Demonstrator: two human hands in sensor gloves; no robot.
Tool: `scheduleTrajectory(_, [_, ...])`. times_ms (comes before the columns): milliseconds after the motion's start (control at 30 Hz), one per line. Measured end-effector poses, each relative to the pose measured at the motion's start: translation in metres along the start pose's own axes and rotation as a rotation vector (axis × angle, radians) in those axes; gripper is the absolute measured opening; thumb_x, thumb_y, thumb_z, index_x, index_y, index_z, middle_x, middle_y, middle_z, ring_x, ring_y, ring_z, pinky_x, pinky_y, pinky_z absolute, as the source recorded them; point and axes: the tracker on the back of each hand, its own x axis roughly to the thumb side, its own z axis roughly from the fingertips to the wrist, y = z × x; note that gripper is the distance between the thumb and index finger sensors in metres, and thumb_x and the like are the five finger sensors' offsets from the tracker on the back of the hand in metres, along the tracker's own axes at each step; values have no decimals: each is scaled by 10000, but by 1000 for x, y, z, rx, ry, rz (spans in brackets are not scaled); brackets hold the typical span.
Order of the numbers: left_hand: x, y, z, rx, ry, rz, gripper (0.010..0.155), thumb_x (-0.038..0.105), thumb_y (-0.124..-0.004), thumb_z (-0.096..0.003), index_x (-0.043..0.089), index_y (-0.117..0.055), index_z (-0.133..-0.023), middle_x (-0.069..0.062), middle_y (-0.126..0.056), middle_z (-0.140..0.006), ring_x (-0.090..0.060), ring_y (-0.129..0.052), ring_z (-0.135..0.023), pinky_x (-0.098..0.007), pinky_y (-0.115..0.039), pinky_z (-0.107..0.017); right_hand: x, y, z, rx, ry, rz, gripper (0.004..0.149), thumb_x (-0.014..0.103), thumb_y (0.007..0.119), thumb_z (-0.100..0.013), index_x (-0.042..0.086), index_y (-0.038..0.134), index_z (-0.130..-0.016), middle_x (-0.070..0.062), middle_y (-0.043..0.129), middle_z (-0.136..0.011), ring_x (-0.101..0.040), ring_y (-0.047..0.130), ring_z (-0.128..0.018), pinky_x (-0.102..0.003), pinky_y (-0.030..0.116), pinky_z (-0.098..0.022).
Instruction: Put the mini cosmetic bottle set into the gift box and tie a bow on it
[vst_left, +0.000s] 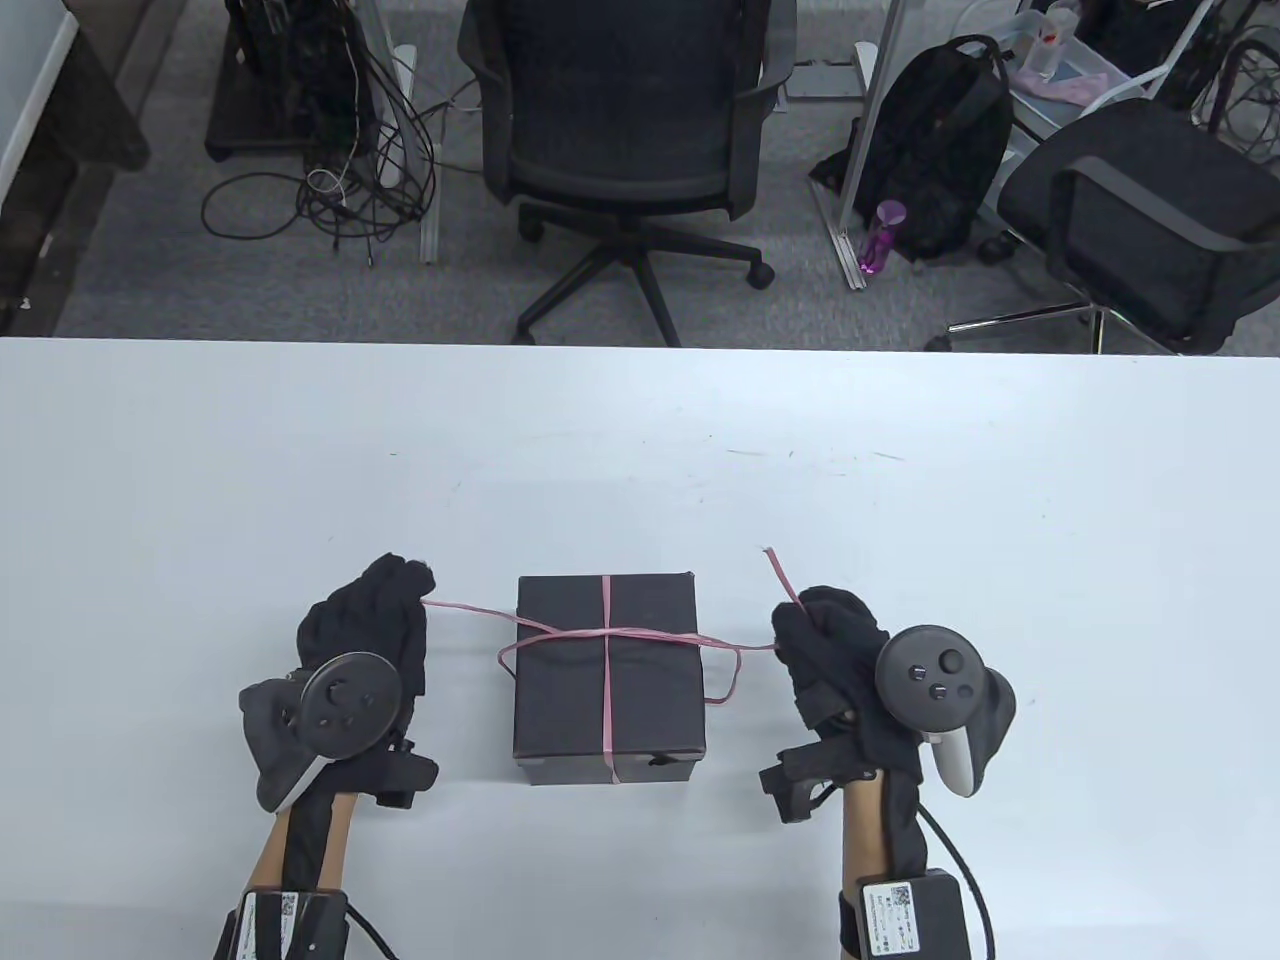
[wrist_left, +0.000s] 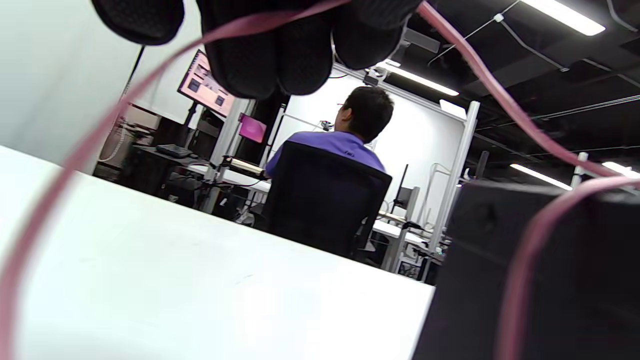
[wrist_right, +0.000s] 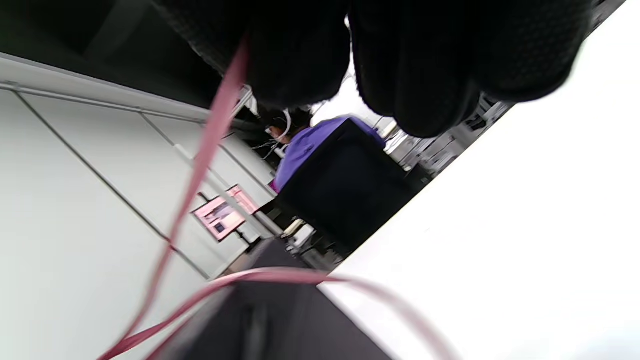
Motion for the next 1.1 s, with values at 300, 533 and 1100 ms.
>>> scheduleTrajectory(300, [-32, -38, 5, -127, 91, -117, 429, 338, -621, -605, 246, -708, -1015, -26, -889, -942, -292, -969, -774, -619, -733, -658, -41, 18, -5, 118, 112, 99, 387, 262, 712, -616, -77, 871, -520, -335, 746, -908, -499, 833, -694, -641, 727, -495])
scheduleTrajectory(533, [-38, -66, 10, -245, 95, -175, 425, 341, -634, -596, 265, -739, -1001, -14, -911, -934, -294, -978, -779, -619, -737, -655, -48, 40, -5, 194, 109, 176, 386, 261, 716, -609, -83, 875, -531, -332, 742, -917, -497, 832, -703, -639, 728, -499])
scheduleTrajectory(1100, [-42, -75, 9, -589, 151, -219, 777, 498, -743, -538, 265, -407, -1198, -159, -487, -1230, -513, -580, -1107, -721, -574, -735, -53, 53, -4, 291, 107, 382, 762, 362, 771, -581, -118, 486, -1100, -479, 388, -1078, -722, 463, -883, -780, 540, -578])
